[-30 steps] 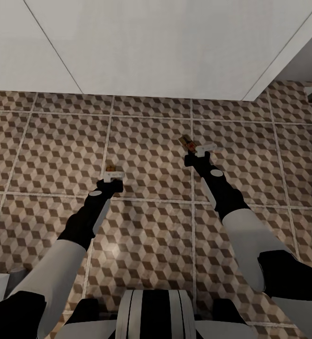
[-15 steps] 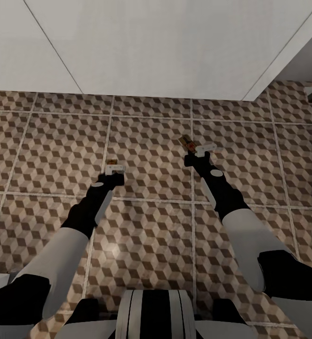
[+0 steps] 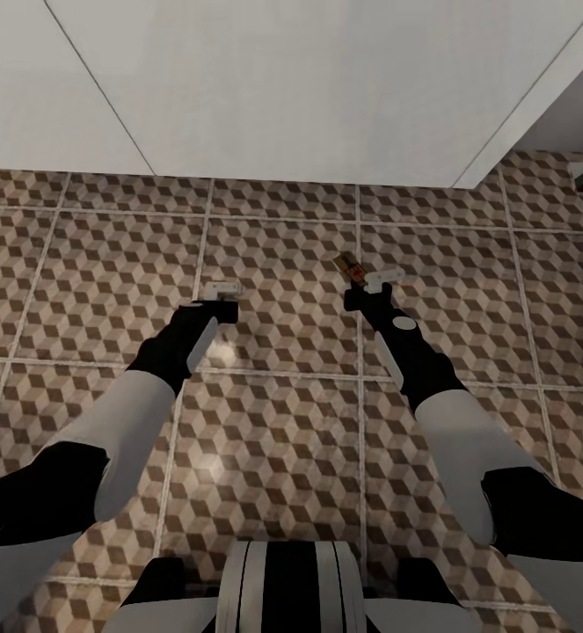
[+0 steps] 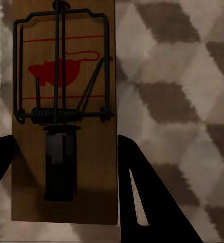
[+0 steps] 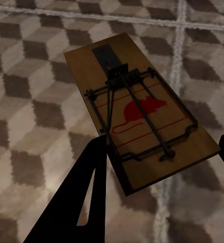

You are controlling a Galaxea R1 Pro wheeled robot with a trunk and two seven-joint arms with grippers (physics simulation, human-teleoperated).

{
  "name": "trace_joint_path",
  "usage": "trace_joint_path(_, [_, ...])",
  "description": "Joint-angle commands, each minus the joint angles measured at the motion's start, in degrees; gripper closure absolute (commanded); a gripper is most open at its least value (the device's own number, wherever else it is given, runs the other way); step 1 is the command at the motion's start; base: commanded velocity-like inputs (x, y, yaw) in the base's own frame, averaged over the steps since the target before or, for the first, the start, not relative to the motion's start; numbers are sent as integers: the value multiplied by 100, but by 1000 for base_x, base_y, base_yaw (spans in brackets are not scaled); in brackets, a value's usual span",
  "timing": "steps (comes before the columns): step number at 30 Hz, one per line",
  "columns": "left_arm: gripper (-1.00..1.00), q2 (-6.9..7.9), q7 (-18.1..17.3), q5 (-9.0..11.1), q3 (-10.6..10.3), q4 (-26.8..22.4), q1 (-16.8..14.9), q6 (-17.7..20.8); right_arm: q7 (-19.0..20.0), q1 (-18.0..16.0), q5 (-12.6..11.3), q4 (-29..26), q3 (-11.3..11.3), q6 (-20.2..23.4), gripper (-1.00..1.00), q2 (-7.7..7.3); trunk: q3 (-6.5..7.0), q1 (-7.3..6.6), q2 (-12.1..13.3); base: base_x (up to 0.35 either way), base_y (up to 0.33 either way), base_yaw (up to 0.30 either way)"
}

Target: Take the four mousetraps from the cabinet in the bathroom and place them on the bathroom floor. Make sure all four end up on the same floor surface, and ensure that at least two of them are either under or directly next to the same bathroom sink.

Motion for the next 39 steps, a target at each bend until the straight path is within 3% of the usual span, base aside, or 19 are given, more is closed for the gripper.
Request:
trace_joint_path(1, [100, 4, 43, 38, -29, 35, -20, 23, 33, -1, 9, -7, -7, 19, 100, 2, -3, -1, -1, 0, 0, 0])
trace_joint_path(4, [100, 21, 49, 32, -26, 142, -66, -30, 33, -1, 9, -12, -7, 21, 100, -2, -3, -1, -1, 0, 0, 0])
trace_joint_path(10, [100, 62, 46, 33, -23, 247, -85, -650, 33, -1, 9, -14, -7, 22, 100, -3, -3, -1, -1, 0, 0, 0])
trace_joint_path(14, [100, 66, 37, 29, -27, 209, -86, -817, 29, -1, 15, -11, -8, 28, 100, -7, -3, -1, -1, 0, 0, 0])
trace_joint_path(24, [100, 60, 19, 29, -89, -576, -80, -980, 3, -1, 26, -3, -15, 31, 100, -20, -3, -1, -1, 0, 0, 0])
trace_joint_path(28, [100, 59, 24, 33, -93, -717, -61, -981, 21, 9, 46, 60, -12, 22, 100, -95, -3, -1, -1, 0, 0, 0])
trace_joint_path(39, [100, 21, 30, 47, -93, -789, -49, -973, 6, 17, 229, 1302, -18, -251, 100, -38, -3, -1, -1, 0, 0, 0])
